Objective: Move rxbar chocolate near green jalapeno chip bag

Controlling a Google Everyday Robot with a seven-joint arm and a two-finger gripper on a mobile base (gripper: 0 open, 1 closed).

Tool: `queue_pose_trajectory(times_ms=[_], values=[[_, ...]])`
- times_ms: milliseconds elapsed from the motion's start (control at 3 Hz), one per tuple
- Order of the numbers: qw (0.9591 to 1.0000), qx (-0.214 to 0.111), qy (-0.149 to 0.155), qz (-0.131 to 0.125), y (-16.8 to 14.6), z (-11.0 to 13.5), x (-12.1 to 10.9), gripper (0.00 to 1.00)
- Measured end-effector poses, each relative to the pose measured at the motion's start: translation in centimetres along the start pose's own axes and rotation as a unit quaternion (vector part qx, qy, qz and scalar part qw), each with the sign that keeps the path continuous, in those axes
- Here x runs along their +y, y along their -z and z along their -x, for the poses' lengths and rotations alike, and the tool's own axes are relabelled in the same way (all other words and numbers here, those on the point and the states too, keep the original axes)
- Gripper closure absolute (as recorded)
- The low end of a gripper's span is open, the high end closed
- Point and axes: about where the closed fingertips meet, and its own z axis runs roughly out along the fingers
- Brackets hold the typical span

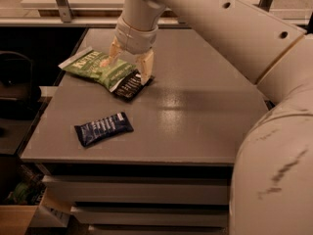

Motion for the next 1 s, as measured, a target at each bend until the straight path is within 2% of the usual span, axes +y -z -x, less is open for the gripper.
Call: queue_pose_trajectory(times_ms=[333, 1000], values=[[1.0000, -0.001, 0.003, 0.002, -0.08, 0.05, -0.09, 0.00], [0.9999, -0.004, 0.012, -0.001, 0.18, 0.23, -0.39, 0.00]])
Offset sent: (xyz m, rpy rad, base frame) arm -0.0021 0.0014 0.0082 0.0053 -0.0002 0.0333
